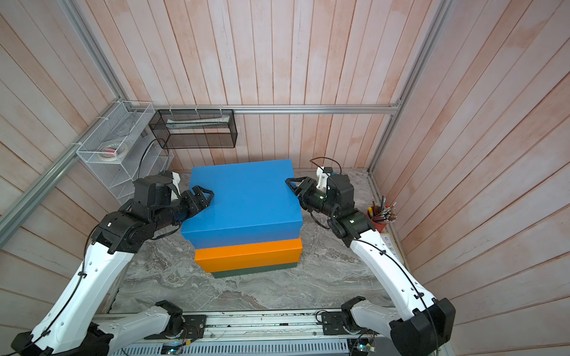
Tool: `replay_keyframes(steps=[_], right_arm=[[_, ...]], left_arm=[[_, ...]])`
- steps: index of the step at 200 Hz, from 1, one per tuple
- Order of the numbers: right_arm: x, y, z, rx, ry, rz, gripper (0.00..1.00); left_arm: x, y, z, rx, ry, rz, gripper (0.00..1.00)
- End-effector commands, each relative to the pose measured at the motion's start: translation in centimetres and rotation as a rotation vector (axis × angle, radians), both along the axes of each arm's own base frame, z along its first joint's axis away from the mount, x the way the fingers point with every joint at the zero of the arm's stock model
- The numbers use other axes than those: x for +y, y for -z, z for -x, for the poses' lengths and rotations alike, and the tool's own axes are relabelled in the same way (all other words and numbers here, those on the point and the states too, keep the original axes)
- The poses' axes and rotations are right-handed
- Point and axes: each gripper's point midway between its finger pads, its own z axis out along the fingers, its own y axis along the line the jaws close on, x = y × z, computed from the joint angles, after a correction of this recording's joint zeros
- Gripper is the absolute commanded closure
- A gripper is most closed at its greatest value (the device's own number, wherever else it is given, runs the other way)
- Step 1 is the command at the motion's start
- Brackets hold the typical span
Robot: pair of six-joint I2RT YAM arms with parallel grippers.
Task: Stack the shoeboxes
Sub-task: Place the shoebox at the shoebox.
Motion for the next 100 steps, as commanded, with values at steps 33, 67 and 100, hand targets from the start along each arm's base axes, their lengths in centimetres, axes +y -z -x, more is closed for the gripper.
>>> replay_keyframes(steps=[33,67,100], right_arm=[[7.9,-2.2,10.2,-0.031,-0.510,-0.103,0.45],[7.6,-1.6,10.4,-0.019,-0.507,-0.097,0.45],[7.6,-1.0,10.5,-0.005,-0.508,-0.110,0.45]], left_arm=[[-11.9,-1.4,3.9,0.012,0.493,0.288,0.11],[-11.7,-1.7,4.0,0.005,0.480,0.278,0.11],[-11.8,-2.1,4.3,0.005,0.477,0.268,0.11]])
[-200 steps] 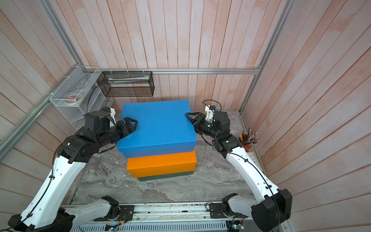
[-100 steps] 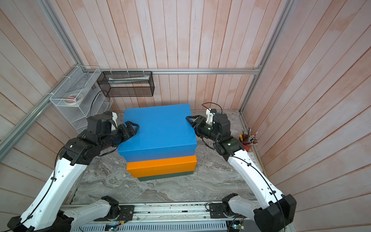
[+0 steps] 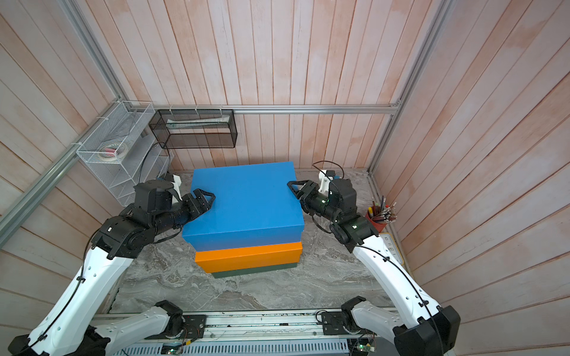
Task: Stack the shoeboxes
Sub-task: Place the shoebox at the shoebox.
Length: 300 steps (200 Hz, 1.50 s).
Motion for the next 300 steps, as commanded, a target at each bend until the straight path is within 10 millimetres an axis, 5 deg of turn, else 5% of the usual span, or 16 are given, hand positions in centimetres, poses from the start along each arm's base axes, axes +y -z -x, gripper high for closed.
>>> replay_keyframes(steps=[1,186,300], right_arm=[[8.2,-1.6,9.5,-0.005,-0.522,-0.108,0.45],[7.0,0.6,10.2,0.047,-0.490,-0.101,0.44],[4.9,1.7,8.3,0.046,-0.445,-0.054,0.23]], left_arm=[[-11.4,-2.4,3.6,0.016,0.472,0.259,0.11],[-10.9,-0.5,3.7,0.056,0.438,0.194,0.07],[-8.6,-1.2,3.1,0.022,0.388,0.211,0.00]])
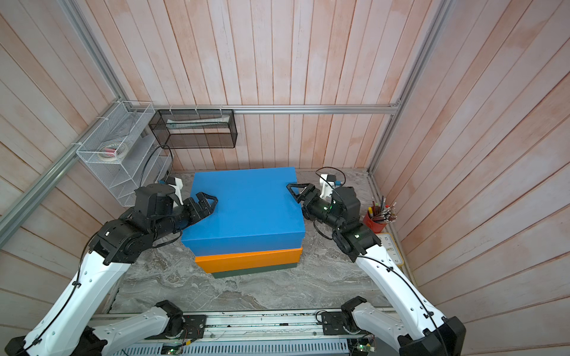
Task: Stack the shoeboxes
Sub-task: Place the shoebox at the shoebox.
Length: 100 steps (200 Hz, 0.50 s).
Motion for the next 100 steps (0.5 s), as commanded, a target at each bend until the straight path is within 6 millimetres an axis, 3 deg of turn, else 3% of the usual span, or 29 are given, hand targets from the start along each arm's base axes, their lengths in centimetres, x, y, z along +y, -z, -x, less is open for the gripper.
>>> replay_keyframes(steps=[1,100], right_arm=[[5.1,2.1,6.5,0.083,-0.421,-0.005,0.23],[3.4,6.2,5.8,0.185,-0.398,0.084,0.28]], left_arm=[[-8.2,-1.2,1.9,0.031,0.363,0.228,0.00],[-7.2,-2.0,2.6,0.011,0.376,0.259,0.00]])
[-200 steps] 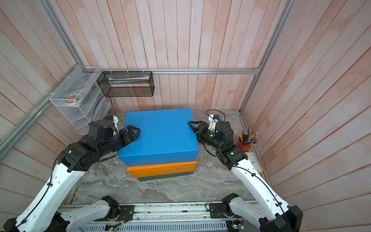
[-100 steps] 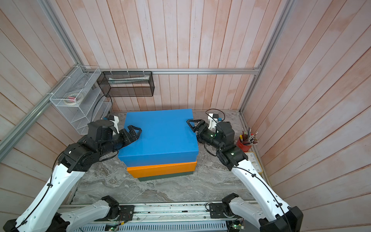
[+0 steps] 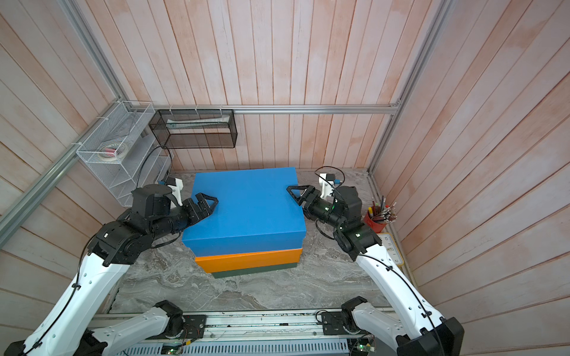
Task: Stack the shoeboxes
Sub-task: Place the shoebox at the shoebox.
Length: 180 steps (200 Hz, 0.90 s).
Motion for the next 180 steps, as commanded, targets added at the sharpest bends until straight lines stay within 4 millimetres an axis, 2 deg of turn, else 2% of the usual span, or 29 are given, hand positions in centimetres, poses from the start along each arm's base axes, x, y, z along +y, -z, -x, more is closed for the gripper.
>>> replay_keyframes(steps=[1,101,135,180], right_arm=[[3.7,5.5,5.7,0.232,-0.335,0.049,0.28],[2.7,8.1,5.0,0.264,-0.310,0.184,0.29],[2.6,7.5,4.8,0.247,-0.306,0.181,0.28],[2.5,6.5,4.6,0.224,-0.303,0.185,0.26]], left_arm=[[-7.1,-1.9,2.3,0.011,0.341,0.222,0.00],[-4.1,-0.9,1.9,0.019,0.267,0.233,0.00],[-2.9,-1.6,1.8,-0.005,0.244,0.229,0.00],[-1.5,-1.4,1.9,0.005,0.208,0.135,0.00]])
